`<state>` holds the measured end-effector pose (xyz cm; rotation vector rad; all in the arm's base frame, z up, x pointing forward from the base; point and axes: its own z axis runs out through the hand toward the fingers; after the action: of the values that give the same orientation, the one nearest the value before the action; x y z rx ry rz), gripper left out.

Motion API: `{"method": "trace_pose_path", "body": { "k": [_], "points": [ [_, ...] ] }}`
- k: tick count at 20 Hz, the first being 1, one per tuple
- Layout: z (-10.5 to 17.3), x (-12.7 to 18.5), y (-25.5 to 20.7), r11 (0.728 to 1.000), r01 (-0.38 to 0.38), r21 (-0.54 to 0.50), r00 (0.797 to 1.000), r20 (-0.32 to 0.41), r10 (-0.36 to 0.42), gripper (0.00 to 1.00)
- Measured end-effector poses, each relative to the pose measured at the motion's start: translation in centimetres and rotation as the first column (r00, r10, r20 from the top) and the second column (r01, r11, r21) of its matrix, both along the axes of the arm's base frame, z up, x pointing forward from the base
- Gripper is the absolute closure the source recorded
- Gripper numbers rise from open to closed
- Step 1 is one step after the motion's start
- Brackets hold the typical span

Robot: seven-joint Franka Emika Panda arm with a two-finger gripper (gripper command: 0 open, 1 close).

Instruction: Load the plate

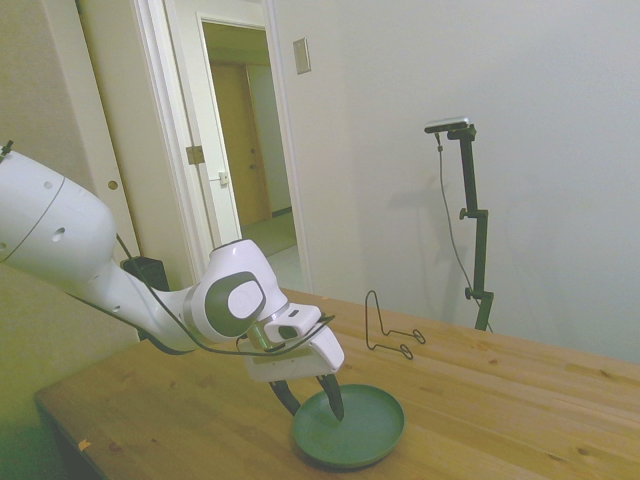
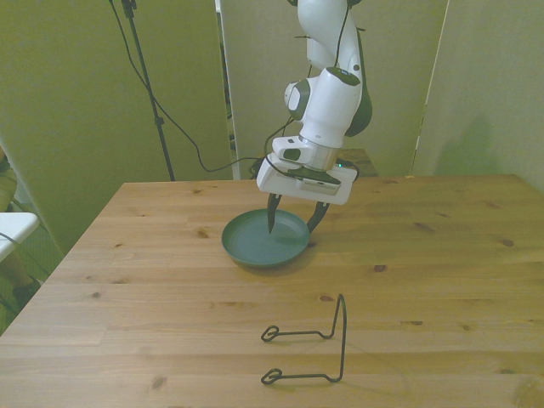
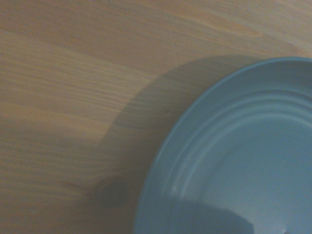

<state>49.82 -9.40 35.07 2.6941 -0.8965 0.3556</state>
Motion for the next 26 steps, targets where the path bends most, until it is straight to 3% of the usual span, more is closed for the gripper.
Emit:
{"method": "trace_pose_path", "body": {
  "k": [9, 10, 26],
  "points": [
    [-0.1, 0.0, 0.2, 1.000, -0.002, -0.031, 1.000, 0.006, 0.002, 0.00],
    [-0.1, 0.1, 0.2, 0.999, -0.004, -0.033, 1.000, 0.005, 0.004, 1.00],
    [-0.9, 0.1, 2.6, 0.997, -0.020, -0.077, 1.000, 0.001, 0.020, 1.00]
  ]
}}
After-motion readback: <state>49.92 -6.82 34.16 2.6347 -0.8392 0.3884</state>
